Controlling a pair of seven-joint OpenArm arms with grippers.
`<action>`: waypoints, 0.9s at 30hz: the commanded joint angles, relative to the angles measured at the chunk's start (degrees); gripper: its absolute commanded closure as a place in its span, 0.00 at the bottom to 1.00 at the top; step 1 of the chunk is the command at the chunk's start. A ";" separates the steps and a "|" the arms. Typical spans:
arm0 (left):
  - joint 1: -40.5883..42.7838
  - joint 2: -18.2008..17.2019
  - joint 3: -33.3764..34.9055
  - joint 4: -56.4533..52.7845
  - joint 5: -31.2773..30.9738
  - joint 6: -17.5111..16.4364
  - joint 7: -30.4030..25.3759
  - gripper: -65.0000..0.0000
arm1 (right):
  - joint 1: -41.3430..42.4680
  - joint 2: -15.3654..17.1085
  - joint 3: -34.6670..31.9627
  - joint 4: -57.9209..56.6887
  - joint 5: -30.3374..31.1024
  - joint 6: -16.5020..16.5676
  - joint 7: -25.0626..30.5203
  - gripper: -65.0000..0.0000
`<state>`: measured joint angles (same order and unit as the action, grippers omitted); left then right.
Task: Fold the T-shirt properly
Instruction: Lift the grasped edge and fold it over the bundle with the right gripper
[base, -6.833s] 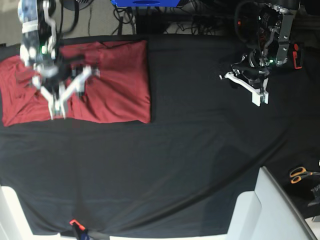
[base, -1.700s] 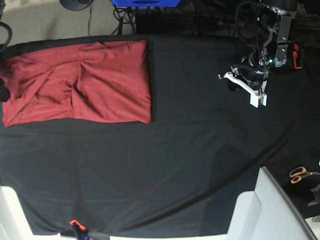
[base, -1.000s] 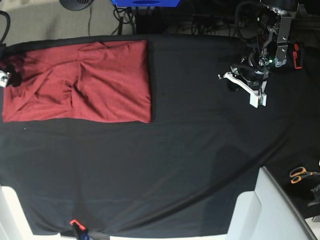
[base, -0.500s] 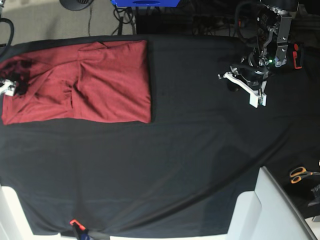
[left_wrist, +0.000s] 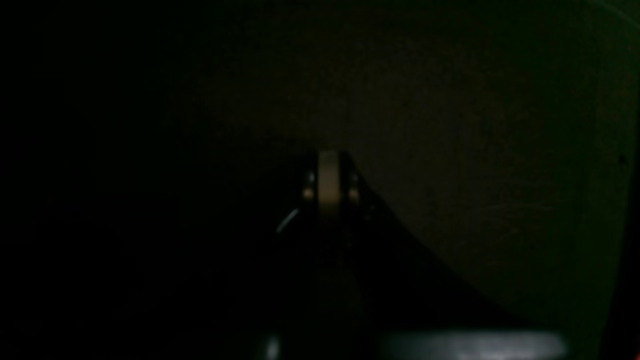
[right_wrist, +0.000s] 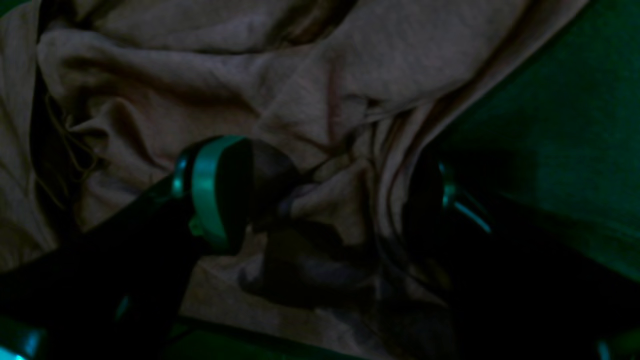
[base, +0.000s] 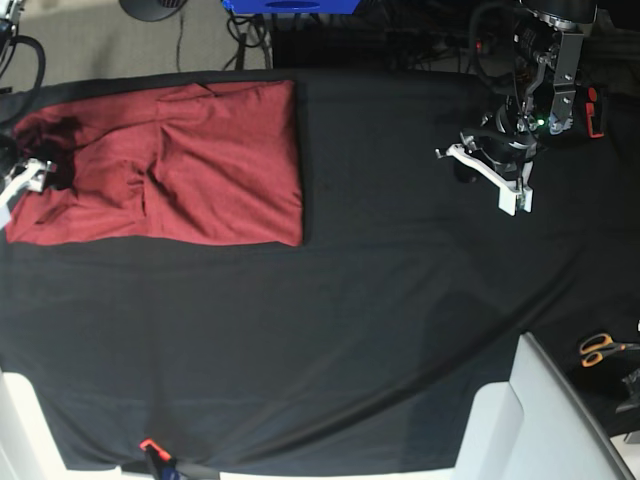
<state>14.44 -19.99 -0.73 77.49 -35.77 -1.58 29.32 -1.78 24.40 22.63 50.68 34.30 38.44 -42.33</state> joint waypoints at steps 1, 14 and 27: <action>0.11 -0.28 -0.10 0.09 0.38 0.13 1.84 1.00 | -1.43 -2.91 -1.67 -0.96 -1.29 1.56 -7.74 0.34; 0.03 -0.28 -0.10 0.00 0.38 0.13 1.84 1.00 | -2.83 -5.55 -1.23 3.70 -1.21 1.56 -10.03 0.36; 0.03 -0.28 -0.10 0.00 0.38 0.13 1.84 1.00 | -1.34 -5.19 -1.23 5.10 -1.65 1.56 -9.67 1.00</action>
<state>14.28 -19.92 -0.82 77.45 -35.79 -1.58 29.47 -2.92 20.29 22.63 56.01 33.71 38.63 -47.66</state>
